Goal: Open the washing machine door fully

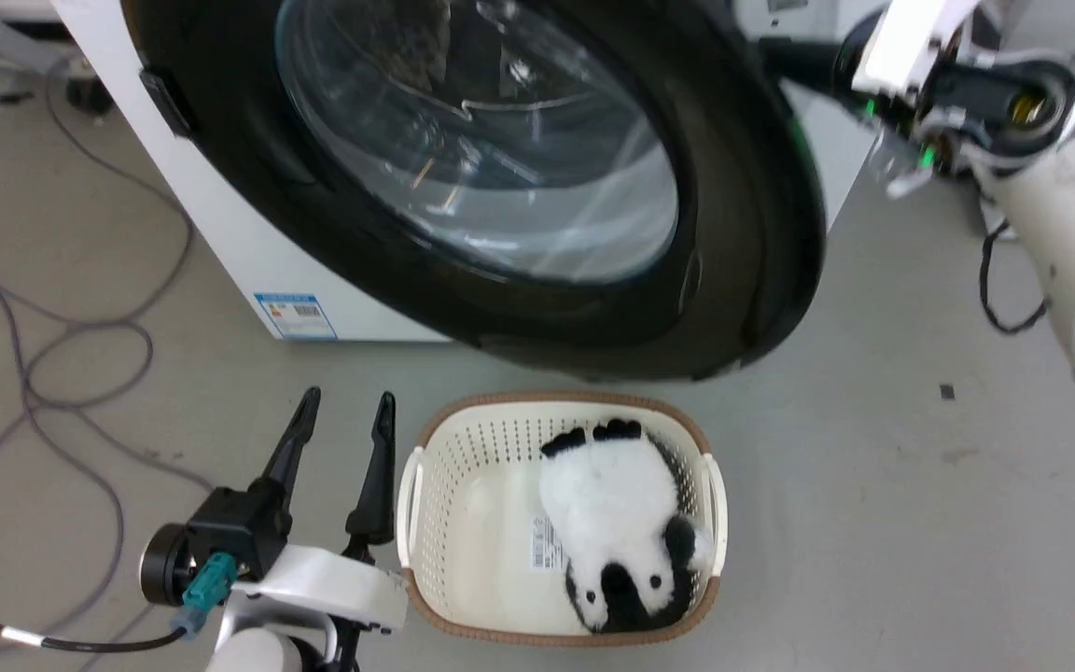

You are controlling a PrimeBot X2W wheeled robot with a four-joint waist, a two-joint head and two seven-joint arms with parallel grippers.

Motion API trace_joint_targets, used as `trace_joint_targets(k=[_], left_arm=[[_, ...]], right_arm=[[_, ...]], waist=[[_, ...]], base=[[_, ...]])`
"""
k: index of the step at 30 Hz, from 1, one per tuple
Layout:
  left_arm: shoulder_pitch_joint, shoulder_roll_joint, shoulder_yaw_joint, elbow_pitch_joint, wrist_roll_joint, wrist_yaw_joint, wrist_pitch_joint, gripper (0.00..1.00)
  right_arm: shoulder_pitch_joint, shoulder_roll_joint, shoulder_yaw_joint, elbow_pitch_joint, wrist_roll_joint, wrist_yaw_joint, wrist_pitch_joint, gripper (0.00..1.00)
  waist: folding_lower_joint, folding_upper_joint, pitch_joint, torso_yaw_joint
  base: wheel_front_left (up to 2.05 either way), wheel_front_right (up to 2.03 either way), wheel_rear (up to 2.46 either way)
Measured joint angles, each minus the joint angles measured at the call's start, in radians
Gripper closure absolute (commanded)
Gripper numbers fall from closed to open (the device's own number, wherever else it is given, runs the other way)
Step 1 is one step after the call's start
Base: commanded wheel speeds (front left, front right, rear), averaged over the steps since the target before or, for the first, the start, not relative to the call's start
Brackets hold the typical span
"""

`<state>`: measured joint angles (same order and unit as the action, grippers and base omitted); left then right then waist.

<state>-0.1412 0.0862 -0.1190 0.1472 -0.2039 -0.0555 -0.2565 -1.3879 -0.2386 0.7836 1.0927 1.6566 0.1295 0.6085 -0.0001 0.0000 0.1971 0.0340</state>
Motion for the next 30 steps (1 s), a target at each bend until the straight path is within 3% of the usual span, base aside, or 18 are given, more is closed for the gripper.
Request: trace_joint_targets(k=[14,30], left_arm=[[0.076,0.002,-0.021,0.023,0.008,0.015,0.001,0.00],[0.091,0.007,-0.040,0.016,0.008,0.027,0.009,0.00]], right_arm=[[0.257,-0.035,0.008,-0.225,0.062,0.000,0.081,1.00],[0.393,-0.053,0.095,-0.475,0.088,0.000,0.105,1.00]], waist=[[-0.0001,0.0000,-0.128,0.017],[-0.0001,0.0000,-0.159,0.026]], base=[[0.00,0.00,0.00],[0.00,0.00,0.00]])
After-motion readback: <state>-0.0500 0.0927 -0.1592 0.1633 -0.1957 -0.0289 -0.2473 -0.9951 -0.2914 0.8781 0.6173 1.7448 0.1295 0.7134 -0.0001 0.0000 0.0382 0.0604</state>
